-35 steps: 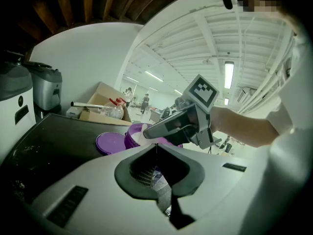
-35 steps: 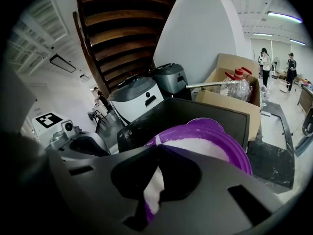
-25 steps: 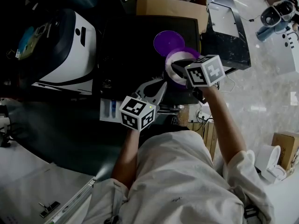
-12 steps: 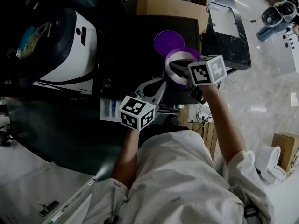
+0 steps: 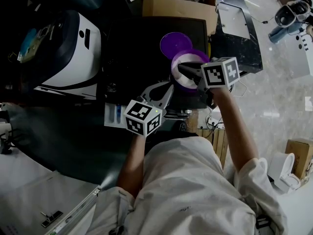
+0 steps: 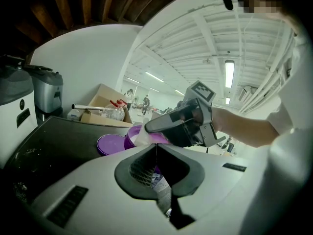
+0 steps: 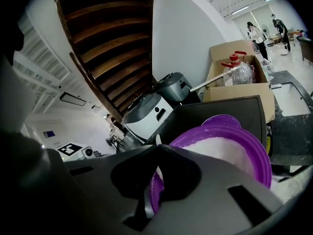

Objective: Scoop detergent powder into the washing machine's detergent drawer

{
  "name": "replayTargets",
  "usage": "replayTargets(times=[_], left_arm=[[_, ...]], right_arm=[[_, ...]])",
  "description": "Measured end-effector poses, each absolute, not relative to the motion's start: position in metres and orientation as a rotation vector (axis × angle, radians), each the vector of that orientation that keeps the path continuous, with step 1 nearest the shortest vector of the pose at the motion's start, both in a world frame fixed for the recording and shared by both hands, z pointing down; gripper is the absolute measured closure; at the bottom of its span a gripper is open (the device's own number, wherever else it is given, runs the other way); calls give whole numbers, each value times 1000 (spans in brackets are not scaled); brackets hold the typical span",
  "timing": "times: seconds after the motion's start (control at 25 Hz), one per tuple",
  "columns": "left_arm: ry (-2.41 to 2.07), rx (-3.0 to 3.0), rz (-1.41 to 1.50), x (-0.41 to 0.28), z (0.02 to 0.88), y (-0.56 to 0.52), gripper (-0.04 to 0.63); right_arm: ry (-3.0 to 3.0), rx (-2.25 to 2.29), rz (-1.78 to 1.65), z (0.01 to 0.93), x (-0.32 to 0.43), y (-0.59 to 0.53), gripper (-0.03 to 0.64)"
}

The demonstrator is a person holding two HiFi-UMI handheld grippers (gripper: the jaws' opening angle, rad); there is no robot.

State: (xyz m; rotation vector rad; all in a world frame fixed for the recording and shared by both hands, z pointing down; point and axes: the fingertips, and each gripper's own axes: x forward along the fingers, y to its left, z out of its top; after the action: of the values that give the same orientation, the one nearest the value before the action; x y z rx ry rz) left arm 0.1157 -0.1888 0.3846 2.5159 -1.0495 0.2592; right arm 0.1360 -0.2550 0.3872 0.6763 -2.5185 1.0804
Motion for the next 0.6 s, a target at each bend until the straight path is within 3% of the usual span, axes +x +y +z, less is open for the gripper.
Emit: replayTargets(times=[0.6], left_arm=[[-1058, 2526, 271, 124, 383, -188, 577]], right_arm=[[-2584, 718, 1165, 374, 156, -259, 607]])
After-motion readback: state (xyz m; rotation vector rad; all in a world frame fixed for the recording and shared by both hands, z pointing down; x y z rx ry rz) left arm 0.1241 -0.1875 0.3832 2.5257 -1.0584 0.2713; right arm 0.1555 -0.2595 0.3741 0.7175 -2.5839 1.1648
